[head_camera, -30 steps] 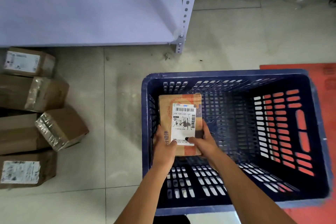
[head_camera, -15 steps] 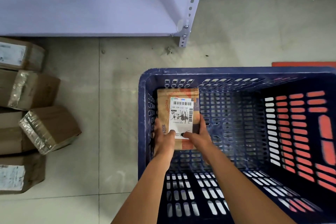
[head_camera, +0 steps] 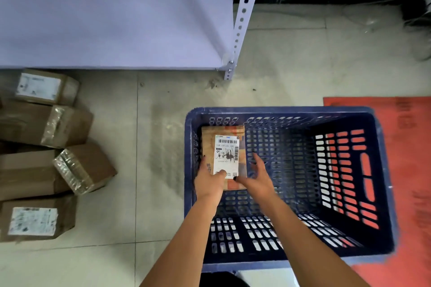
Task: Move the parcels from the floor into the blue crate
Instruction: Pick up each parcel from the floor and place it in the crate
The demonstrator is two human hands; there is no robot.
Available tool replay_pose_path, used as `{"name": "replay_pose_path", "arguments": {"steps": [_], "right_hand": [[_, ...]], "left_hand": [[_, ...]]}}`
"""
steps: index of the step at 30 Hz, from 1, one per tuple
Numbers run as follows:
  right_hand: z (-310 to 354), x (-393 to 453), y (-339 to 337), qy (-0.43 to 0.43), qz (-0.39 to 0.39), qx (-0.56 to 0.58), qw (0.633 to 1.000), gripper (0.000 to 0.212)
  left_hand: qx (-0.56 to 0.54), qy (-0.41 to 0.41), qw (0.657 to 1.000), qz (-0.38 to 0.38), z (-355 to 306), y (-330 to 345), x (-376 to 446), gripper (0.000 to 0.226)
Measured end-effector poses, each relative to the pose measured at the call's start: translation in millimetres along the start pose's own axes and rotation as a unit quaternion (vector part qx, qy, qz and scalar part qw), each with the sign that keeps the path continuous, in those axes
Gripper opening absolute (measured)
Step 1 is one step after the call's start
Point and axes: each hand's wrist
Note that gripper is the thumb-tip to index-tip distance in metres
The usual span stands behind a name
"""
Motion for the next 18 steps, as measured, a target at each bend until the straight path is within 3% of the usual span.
{"name": "replay_pose_path", "arguments": {"steps": [9, 18], "right_hand": [[124, -130, 29, -0.081, 0.032, 0.010, 0.996, 0.078], [184, -205, 192, -0.098, 0.084, 0.028, 0.991, 0.078]], "left_hand": [[-0.015, 0.069, 0.996, 0.046, -104, -112, -93, 0.064], [-0.010, 0.082, 0.997, 0.003, -100, -340, -87, 0.061]]}}
Point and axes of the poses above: each hand's wrist, its own x-axis towards the middle knuckle, its own y-axis out of the palm, z = x × y, and after that the axes turned 3 degrees about y, right-handed
